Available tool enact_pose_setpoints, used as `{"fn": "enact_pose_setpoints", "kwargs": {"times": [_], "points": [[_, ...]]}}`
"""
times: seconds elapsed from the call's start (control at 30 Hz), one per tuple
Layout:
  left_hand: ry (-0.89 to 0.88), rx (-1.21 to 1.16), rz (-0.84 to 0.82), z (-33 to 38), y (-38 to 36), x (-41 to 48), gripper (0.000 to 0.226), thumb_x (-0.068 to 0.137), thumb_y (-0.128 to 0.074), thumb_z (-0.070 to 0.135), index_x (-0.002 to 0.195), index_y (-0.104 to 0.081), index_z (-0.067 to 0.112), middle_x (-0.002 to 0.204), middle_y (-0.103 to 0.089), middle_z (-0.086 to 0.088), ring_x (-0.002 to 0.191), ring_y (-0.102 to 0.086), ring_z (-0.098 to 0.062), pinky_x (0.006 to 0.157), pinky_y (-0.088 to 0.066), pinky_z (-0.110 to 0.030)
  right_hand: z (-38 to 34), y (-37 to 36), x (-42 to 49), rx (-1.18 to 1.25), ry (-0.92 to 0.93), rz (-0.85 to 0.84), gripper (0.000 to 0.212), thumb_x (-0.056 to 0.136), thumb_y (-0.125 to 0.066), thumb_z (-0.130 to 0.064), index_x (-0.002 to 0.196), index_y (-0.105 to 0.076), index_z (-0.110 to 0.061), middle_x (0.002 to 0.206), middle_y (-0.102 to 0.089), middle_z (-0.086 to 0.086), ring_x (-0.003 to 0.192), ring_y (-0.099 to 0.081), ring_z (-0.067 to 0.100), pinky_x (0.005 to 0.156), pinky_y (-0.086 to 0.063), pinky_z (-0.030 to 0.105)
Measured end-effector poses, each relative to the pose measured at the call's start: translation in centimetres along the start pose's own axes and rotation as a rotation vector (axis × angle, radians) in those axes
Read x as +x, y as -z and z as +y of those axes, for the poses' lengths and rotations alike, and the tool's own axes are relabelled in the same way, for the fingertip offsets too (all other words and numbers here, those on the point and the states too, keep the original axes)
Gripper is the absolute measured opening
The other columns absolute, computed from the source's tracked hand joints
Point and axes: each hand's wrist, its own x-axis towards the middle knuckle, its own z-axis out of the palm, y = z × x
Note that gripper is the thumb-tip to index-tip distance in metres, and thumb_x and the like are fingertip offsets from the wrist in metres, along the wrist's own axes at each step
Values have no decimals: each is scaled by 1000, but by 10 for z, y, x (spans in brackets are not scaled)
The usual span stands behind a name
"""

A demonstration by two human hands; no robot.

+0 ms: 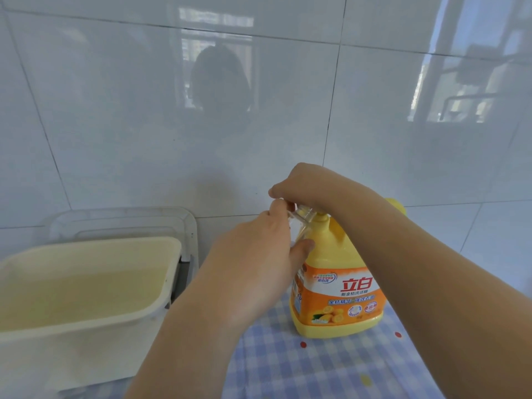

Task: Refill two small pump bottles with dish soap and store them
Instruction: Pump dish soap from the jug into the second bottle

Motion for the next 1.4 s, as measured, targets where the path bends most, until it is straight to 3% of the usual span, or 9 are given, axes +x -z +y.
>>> {"fn": "enact_pose_setpoints", "kwargs": {"times": [0.13,0.27,0.4,0.53,0.7,1.0,1.1,1.4], "points": [[-4,13,12,0,0,0,40,96,-38,55,125,-32,29,119,-58,9,92,-62,-14,71,-48,-29,0,-1,4,-3,-7,9,31,88,-55,-24,59,-52,-13,48,-46,-5,50,-41,14,47,-29,24],[2,3,16,1,1,-1,39,96,-38,55,124,-32,29,117,-57,10,80,-62,-15,70,-48,-31,2,-2,7,-3,-6,39,28,83,-56,-23,56,-55,-15,34,-49,-10,49,-45,14,48,-32,24],[13,-40,76,4,3,-2,38,95,-39,56,122,-33,31,114,-57,12,70,-58,-15,68,-48,-31,-1,7,8,5,41,93,24,79,-54,-24,60,-65,-13,64,-70,1,54,-60,20,50,-39,24],[5,-50,107,5,4,-2,39,94,-39,57,124,-33,32,112,-58,12,74,-60,-16,67,-48,-31,0,9,7,-13,51,102,25,77,-52,-25,64,-69,-12,69,-72,4,61,-67,23,51,-41,24],[7,-62,92,4,2,-1,37,95,-38,56,122,-34,31,109,-58,12,70,-55,-12,59,-41,-26,-4,10,6,-49,16,42,29,84,-54,-27,61,-61,-11,58,-63,0,53,-57,21,49,-37,24],[8,-118,75,2,1,-1,39,94,-41,55,123,-35,30,107,-58,10,81,-63,-14,68,-56,-33,-6,10,1,-59,8,-45,30,91,-53,-30,69,-56,-11,61,-52,-1,55,-52,20,48,-34,25],[4,-98,52,0,1,-1,37,94,-41,55,121,-36,29,102,-57,11,81,-59,-12,65,-47,-27,-6,8,1,-46,0,-41,30,90,-53,-30,68,-57,-11,60,-54,0,53,-51,19,48,-34,24],[10,-31,-38,-3,-1,0,33,95,-41,55,113,-35,27,102,-58,9,74,-61,-14,56,-37,-26,-1,-2,-5,-31,4,-26,32,90,-53,-25,61,-50,-14,54,-44,-5,49,-38,13,48,-27,25]]}}
